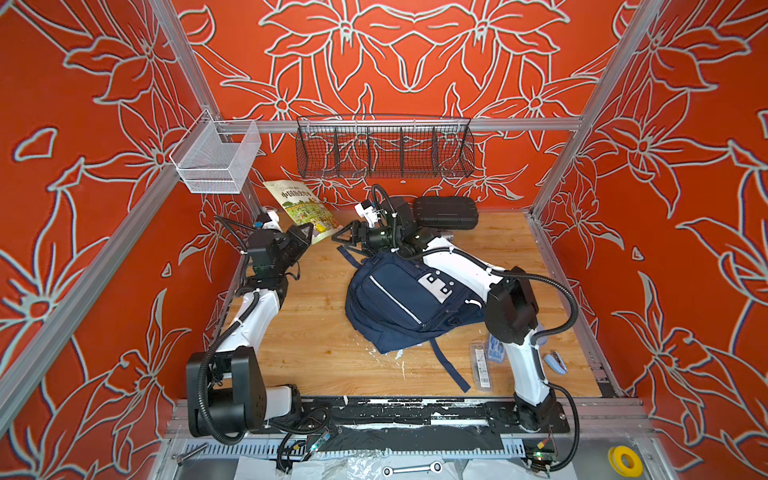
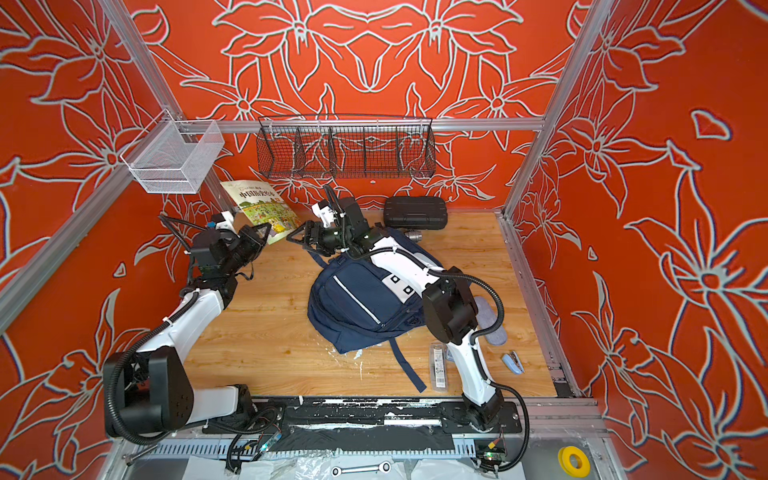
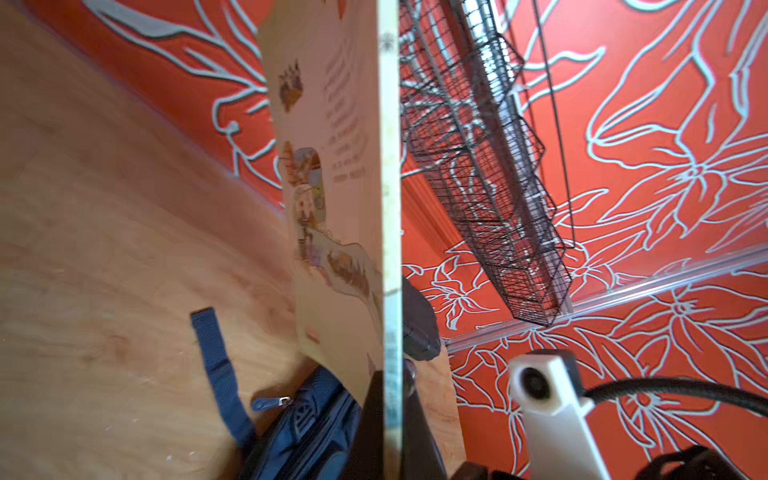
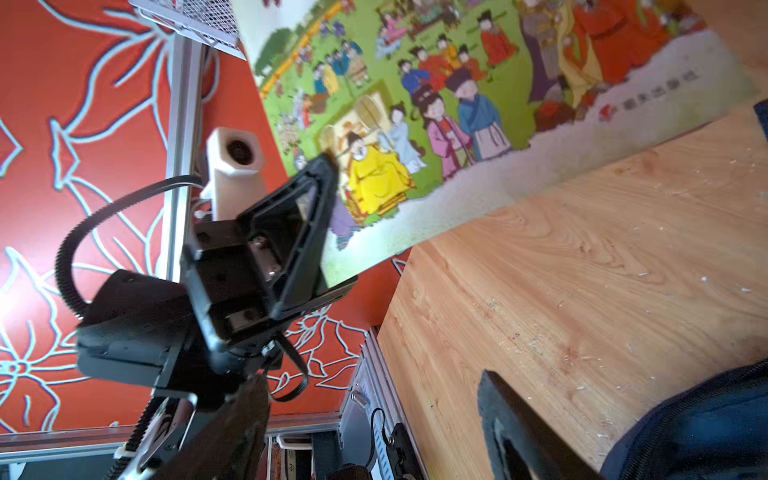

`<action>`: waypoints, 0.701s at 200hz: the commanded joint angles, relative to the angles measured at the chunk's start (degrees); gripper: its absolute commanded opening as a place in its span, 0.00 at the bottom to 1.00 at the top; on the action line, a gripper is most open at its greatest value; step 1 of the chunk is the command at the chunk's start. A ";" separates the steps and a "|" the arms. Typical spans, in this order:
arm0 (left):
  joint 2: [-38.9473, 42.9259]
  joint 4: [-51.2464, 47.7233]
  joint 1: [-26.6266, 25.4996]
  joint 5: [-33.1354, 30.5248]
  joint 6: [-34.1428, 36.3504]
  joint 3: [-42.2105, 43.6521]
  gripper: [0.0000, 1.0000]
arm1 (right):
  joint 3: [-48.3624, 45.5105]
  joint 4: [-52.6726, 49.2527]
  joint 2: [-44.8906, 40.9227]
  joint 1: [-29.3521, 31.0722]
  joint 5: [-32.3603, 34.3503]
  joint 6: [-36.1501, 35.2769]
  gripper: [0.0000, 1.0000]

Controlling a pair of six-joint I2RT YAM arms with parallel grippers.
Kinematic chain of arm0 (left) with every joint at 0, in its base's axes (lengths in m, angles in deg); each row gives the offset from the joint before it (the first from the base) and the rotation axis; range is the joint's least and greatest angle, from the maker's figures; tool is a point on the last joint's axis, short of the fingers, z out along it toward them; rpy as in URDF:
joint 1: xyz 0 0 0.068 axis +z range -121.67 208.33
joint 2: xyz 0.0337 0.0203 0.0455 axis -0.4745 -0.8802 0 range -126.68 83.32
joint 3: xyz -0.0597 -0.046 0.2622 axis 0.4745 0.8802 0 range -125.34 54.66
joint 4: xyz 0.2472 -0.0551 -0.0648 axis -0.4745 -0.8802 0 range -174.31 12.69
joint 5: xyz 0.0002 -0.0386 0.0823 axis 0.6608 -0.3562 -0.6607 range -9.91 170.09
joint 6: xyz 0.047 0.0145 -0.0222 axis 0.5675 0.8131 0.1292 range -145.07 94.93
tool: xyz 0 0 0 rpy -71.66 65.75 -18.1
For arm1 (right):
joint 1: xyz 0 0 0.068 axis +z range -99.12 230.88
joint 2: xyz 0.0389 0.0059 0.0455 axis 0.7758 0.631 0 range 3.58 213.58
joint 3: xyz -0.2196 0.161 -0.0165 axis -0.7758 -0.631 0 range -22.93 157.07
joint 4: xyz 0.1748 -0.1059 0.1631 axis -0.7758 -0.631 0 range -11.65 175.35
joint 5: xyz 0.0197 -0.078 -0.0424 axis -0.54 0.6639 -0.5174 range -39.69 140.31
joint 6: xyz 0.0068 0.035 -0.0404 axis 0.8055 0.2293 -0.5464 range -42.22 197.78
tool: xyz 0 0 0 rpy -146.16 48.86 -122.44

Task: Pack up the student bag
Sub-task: 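Lift the picture book upright with both grippers, raising it off the table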

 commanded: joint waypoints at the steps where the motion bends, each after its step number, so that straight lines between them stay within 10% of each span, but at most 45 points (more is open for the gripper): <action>1: 1.17 10.34 -3.08 -6.18 -3.30 0.71 0.00 | -4.18 9.97 -3.40 -0.78 1.18 7.35 0.82; 140: -2.97 19.43 -15.17 -15.56 -5.91 2.26 0.00 | -18.41 51.95 -3.07 -4.68 6.84 31.59 0.77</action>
